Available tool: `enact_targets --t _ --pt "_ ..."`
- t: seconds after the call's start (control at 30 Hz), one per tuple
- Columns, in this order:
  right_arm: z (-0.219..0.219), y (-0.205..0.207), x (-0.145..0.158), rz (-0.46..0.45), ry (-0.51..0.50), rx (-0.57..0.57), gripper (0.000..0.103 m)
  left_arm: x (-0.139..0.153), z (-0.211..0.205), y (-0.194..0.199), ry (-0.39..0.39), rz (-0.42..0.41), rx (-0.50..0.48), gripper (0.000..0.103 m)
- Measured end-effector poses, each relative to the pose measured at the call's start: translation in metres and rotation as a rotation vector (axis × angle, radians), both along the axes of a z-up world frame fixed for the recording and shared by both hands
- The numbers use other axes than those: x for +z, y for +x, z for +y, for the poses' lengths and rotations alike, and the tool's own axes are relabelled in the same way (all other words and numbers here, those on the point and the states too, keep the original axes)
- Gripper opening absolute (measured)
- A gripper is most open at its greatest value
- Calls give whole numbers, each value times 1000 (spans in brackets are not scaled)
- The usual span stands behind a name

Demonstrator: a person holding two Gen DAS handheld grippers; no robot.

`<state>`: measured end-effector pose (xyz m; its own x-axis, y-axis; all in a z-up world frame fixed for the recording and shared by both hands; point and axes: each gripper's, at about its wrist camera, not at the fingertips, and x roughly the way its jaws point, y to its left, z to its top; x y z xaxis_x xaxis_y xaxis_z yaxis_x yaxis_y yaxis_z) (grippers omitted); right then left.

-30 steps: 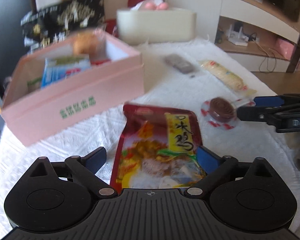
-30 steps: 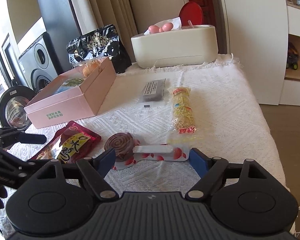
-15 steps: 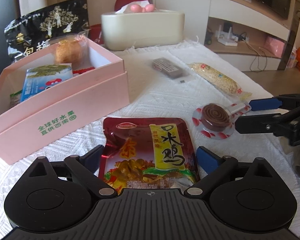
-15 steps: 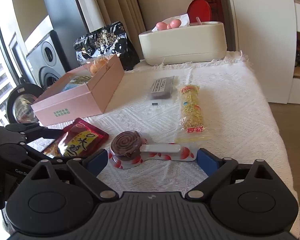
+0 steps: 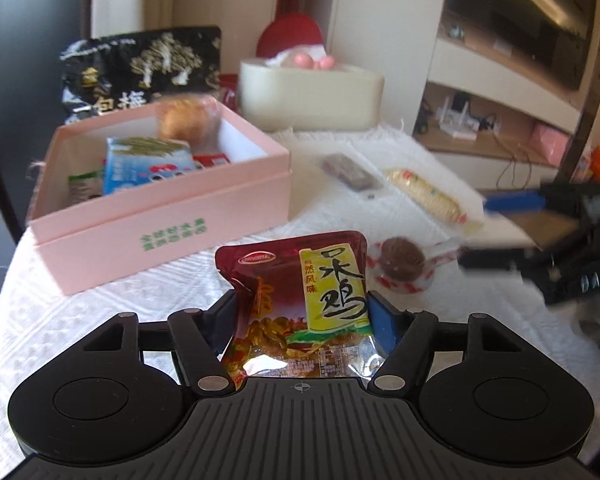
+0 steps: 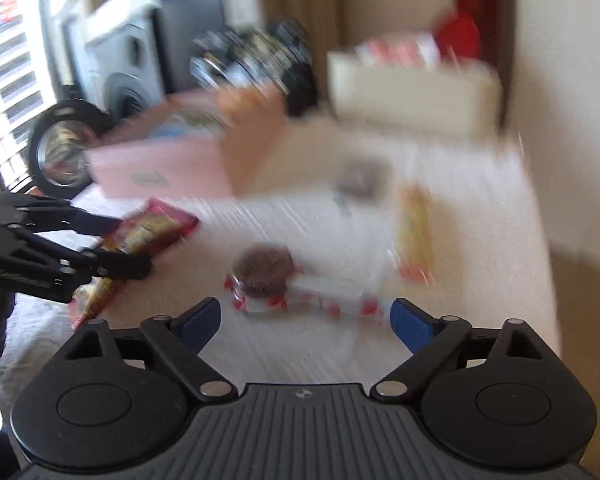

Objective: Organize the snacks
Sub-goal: 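Grasp the dark biscuit packet with the right tool while the left tool holds the chicken bag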

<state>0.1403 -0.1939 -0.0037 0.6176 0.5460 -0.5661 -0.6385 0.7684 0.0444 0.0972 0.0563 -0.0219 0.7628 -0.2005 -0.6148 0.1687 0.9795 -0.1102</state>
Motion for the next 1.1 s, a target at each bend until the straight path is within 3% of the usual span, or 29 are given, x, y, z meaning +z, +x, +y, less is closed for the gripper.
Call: enact_targets --t 0.07,0.13,0.23,0.33,0.4,0.47,0.57,0.87,0.97,1.1 --pt "14 0 19 -114 -35 -9 93 5 5 -6 -27 -1 17 73" --pt "32 19 29 -149 -59 -17 93 8 10 -10 -58 7 38 73" --pt "59 71 25 -39 -62 -34 93 11 18 -16 -112 17 55 73" --pt "72 130 2 120 -28 -149 89 16 28 -27 -148 2 65 73" --pt "72 157 -15 219 -17 -188 72 20 33 -33 -158 -6 74 73" --pt "74 166 -25 246 -47 -205 59 21 37 -38 -166 -8 77 73" --pt "82 153 -26 171 -151 -180 39 19 41 -42 -177 2 75 73" --pt "32 48 37 187 2 -44 37 14 36 -63 -204 45 45 73" --pt "20 -1 59 143 11 23 37 18 34 -70 -222 37 20 73" --pt "12 -51 83 40 18 113 37 42 47 -60 -244 -36 89 73"
